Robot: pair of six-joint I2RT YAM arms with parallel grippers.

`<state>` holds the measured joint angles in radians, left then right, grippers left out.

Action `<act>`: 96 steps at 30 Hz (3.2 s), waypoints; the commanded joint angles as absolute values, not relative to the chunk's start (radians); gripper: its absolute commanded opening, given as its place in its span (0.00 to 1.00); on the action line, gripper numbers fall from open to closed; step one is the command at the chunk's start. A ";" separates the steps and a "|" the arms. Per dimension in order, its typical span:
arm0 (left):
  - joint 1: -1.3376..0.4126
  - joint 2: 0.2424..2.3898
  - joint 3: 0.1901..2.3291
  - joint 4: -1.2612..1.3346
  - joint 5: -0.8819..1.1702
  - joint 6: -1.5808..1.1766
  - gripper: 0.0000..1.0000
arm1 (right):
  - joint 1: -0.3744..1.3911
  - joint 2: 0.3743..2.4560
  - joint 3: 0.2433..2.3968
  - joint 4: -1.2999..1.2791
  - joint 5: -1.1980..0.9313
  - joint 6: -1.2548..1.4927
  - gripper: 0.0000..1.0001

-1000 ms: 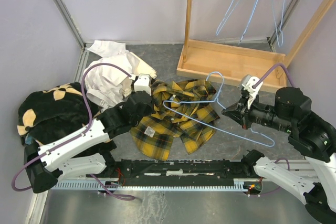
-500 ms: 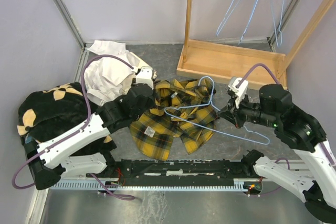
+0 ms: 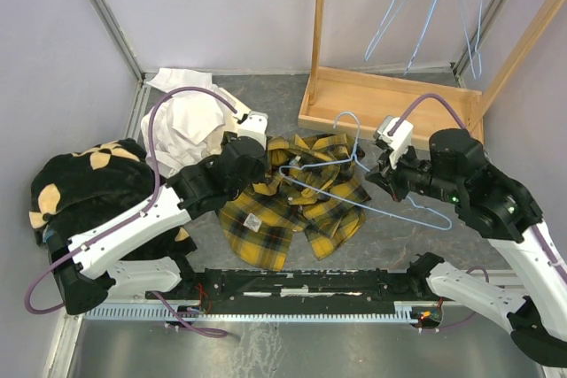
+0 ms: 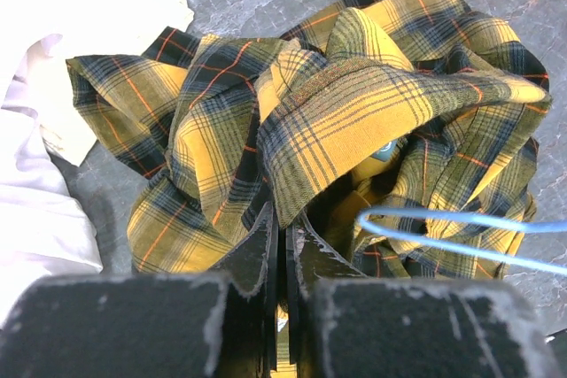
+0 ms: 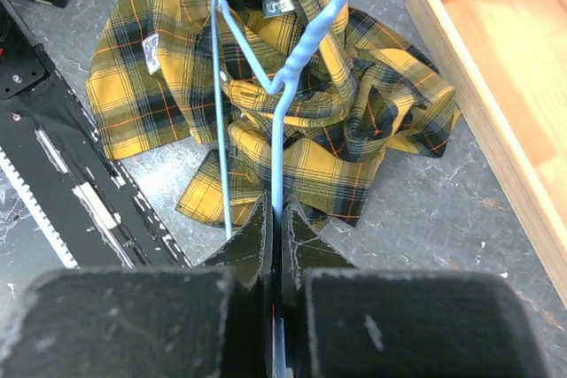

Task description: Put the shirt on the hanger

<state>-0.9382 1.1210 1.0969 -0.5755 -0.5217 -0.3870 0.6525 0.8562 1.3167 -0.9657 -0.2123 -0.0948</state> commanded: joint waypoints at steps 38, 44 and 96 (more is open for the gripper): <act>-0.944 1.303 1.549 -0.715 -0.470 -0.149 0.03 | 0.651 1.033 1.237 -0.538 -0.406 0.053 0.00; -0.955 1.333 1.617 -0.771 -0.438 -0.120 0.03 | 0.651 1.025 1.217 -0.394 -0.310 0.086 0.00; -1.074 1.190 1.598 -0.539 -0.518 -0.270 0.62 | 0.651 0.968 0.982 0.477 0.072 0.472 0.00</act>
<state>-1.0691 1.2346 1.6596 -0.6693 -0.4694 -0.2127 0.6525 0.9947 0.9249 0.3054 0.0036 0.4393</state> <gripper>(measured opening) 0.603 0.015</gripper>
